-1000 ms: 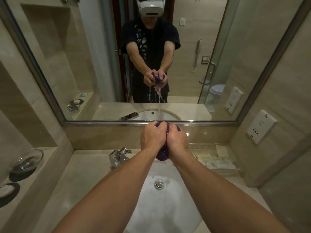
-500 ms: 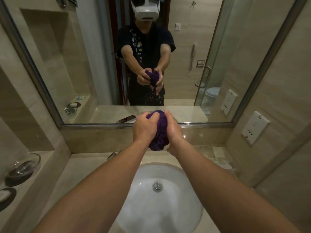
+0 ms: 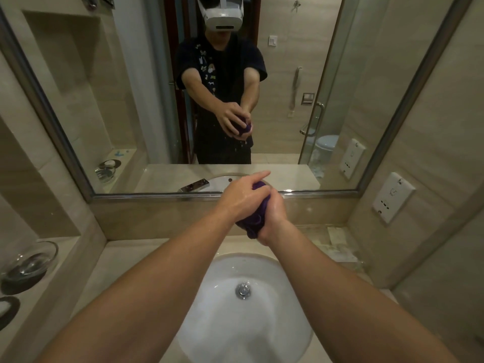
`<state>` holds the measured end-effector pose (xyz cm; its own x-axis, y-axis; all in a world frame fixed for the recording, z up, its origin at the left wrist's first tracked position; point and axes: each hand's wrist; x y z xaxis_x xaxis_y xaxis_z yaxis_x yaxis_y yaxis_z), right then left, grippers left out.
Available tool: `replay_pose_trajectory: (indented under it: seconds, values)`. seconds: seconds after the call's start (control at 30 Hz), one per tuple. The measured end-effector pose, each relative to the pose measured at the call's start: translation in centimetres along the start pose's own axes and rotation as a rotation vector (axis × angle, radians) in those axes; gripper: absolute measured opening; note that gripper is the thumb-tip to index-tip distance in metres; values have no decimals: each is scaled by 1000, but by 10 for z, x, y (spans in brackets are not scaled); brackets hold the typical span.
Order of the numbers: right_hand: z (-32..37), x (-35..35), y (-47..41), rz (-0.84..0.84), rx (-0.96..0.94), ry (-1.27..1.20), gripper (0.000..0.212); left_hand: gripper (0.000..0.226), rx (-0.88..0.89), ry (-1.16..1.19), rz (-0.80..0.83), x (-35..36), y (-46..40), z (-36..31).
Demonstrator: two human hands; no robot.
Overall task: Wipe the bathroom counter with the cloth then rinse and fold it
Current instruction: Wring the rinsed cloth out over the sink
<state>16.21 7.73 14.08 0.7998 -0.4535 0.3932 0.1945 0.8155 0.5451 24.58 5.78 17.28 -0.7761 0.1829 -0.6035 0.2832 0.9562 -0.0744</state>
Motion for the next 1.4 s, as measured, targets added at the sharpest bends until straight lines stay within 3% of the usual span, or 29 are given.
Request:
replay_pose_trajectory:
  seconds: [0.13,0.2,0.27,0.37,0.57,0.8,0.9,0.97,1.07,1.13,1.2,1.27,1.4]
  values:
    - [-6,11,-9,-31,-147,-77,45,43,56,-128,-181,14,6,0]
    - [-8,13,-5,-63,-83,-140,62,35,39,-150,-285,15,6,-3]
    - [-6,13,0,-80,-69,-135,58,24,13,-151,-321,15,5,-7]
    - [0,11,0,-164,-97,-99,43,20,-8,-100,-352,14,3,-10]
    - [2,9,-4,-268,-164,-28,36,24,-70,-1,-353,16,0,-14]
    - [6,8,-5,-275,-212,124,40,18,-80,82,-294,17,-3,-6]
    - [13,3,-4,-266,-216,133,41,31,-85,449,-64,2,-3,-4]
    - [18,-2,-6,-233,-201,47,39,50,-276,814,8,-3,-1,-3]
    - [21,1,-6,-104,-193,-57,45,69,-605,1050,99,8,4,9]
    - [18,5,-4,-63,-222,47,45,68,-677,1292,176,16,8,8]
    - [21,3,-5,-99,-328,250,34,58,-693,1448,135,13,9,6]
    - [29,0,-5,-131,-477,413,27,48,-659,1435,61,6,6,9]
    - [34,7,3,20,-425,451,30,26,-539,1050,-95,4,-2,8]
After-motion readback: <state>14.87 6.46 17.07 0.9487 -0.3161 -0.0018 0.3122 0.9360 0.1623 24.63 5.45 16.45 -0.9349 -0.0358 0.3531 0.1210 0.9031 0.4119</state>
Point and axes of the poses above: each hand's wrist, its own y-axis away from the middle knuckle, its own x-axis out of the palm, z = x × y, and after that the axes turned 2 degrees about -x, right-handed
